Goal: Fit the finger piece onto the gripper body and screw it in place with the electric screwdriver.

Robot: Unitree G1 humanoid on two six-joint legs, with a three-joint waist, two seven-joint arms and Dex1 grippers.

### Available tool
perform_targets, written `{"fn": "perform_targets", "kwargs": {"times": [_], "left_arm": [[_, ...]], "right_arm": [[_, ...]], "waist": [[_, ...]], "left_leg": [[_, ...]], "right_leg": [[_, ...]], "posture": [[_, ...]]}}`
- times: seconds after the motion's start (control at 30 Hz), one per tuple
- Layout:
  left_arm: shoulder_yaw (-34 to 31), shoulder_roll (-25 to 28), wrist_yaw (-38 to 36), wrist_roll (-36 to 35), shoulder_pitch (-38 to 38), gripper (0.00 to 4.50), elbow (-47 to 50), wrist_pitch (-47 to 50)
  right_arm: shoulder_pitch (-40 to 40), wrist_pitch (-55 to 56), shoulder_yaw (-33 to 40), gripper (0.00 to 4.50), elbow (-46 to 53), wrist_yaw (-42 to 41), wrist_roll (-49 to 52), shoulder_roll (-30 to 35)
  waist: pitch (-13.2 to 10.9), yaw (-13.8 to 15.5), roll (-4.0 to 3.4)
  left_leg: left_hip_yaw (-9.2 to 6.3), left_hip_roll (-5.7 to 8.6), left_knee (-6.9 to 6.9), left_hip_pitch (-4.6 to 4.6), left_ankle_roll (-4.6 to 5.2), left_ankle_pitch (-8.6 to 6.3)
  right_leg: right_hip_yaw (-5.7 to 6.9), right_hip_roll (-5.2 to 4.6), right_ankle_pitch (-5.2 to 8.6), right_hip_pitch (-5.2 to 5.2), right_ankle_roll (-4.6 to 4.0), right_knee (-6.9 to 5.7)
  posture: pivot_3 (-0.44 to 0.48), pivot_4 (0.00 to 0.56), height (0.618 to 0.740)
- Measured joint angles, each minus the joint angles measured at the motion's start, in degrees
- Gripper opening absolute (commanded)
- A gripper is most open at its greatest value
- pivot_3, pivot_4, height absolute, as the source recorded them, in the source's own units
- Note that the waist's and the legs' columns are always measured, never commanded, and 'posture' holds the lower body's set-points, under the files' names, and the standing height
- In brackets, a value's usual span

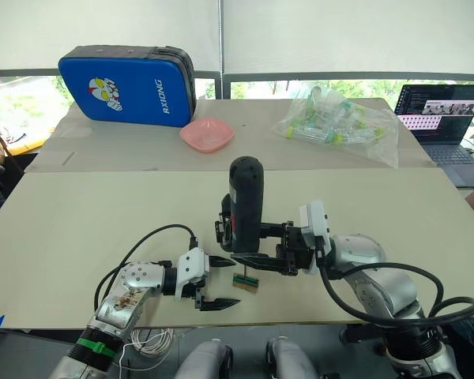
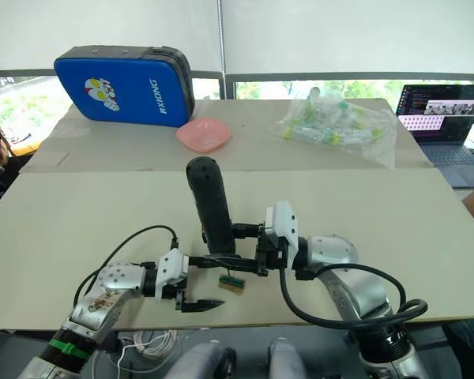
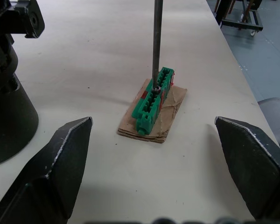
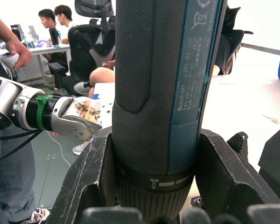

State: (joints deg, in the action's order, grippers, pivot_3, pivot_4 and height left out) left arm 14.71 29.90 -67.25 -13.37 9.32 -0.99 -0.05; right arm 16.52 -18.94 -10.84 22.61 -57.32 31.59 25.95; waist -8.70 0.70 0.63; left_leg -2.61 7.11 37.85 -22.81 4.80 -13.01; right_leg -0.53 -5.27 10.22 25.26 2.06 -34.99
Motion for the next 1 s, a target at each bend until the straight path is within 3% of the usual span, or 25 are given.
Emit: {"fn": "perform_targets", "kwargs": {"times": [1.0], "left_arm": [[0.01,0.03,-0.49,0.02,0.18,4.44,-0.04,0.20]], "right_arm": [[-0.37,0.31,0.11,1.96,0.00,-0.12,-0.28,0.23]], "waist": [[0.00,0.00,0.00]], "left_leg": [[0.00,0.00,0.00,0.00,0.00,0.00]], "right_leg": [[0.00,0.00,0.00,0.00,0.00,0.00]], "posture": [[0.000,0.150,0.740]]}}
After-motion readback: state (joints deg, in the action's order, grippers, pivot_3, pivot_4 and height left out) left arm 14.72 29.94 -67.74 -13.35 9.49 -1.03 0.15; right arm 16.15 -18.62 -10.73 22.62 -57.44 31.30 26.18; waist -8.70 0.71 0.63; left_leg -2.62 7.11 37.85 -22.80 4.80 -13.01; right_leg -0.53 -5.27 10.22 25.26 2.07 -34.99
